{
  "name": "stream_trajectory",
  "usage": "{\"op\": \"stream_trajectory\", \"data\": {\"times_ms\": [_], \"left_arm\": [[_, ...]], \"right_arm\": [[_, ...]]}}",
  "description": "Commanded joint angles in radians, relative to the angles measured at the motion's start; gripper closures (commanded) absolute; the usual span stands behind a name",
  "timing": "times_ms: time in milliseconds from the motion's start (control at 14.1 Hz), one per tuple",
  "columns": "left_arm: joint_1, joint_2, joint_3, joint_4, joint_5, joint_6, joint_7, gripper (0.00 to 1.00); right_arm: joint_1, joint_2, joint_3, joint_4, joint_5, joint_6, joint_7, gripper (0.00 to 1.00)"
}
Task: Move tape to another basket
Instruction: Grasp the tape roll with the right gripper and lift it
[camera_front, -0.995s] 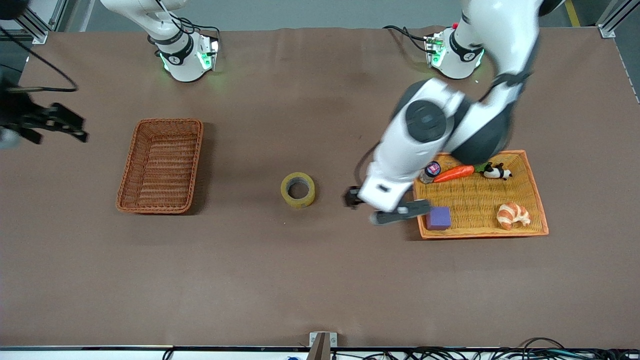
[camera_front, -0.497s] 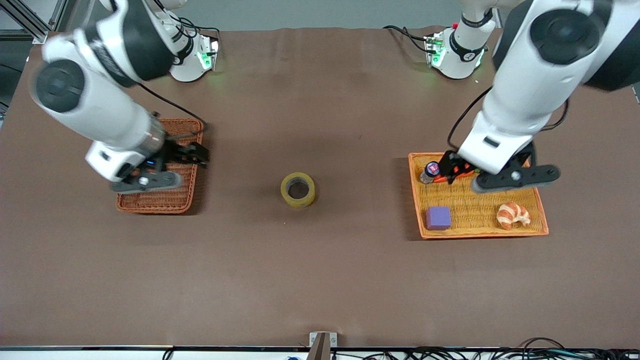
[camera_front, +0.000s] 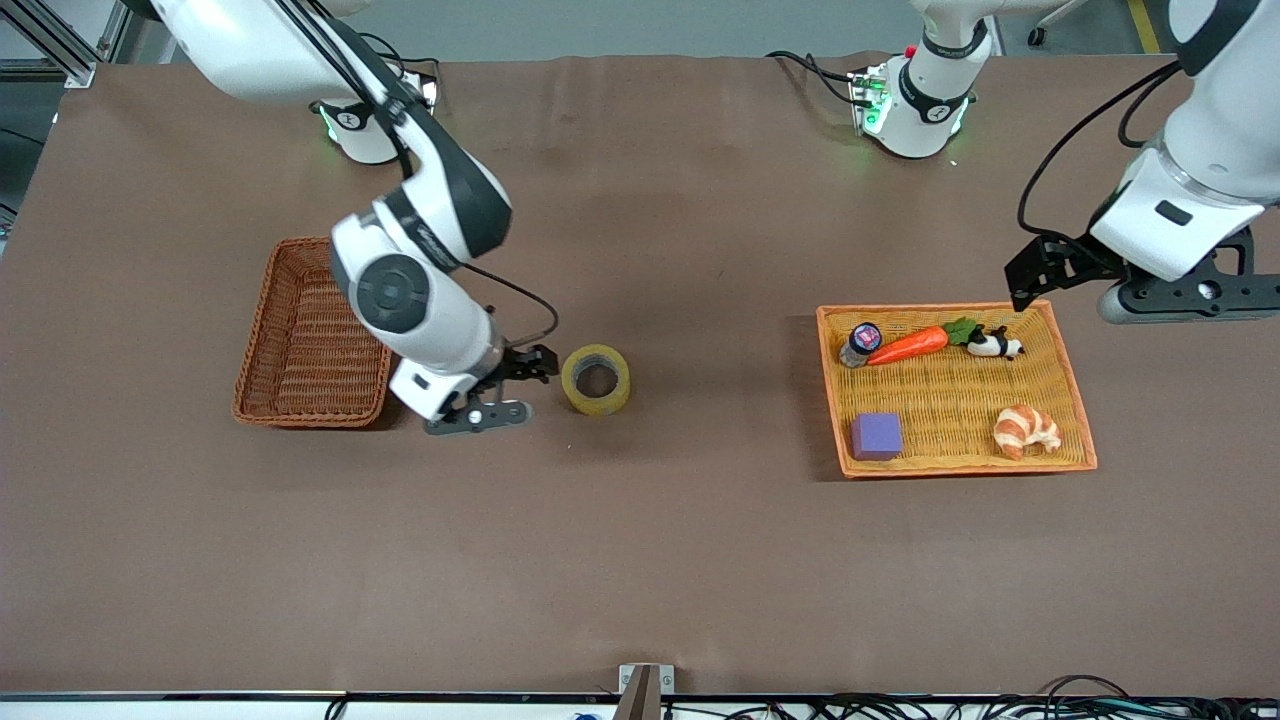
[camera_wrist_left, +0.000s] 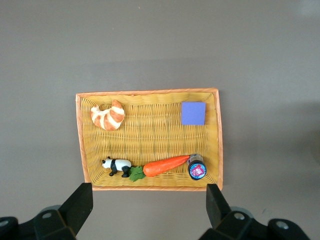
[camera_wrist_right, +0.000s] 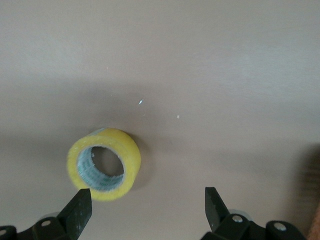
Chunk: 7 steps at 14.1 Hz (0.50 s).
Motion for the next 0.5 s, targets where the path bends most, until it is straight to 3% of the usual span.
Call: {"op": "stream_trajectory", "data": {"times_ms": [0, 426], "left_arm": [[0.004, -0.021, 0.0, -0.026, -0.021, 0.014, 0.015, 0.0], [0.006, -0.013, 0.002, -0.017, -0.01, 0.009, 0.018, 0.0]], "right_arm": [[0.038, 0.072, 0.006, 0.002, -0.069, 0.067, 0.067, 0.0], [0.084, 0.17, 0.008, -0.024, -0.174, 0.173, 0.136, 0.0]]}}
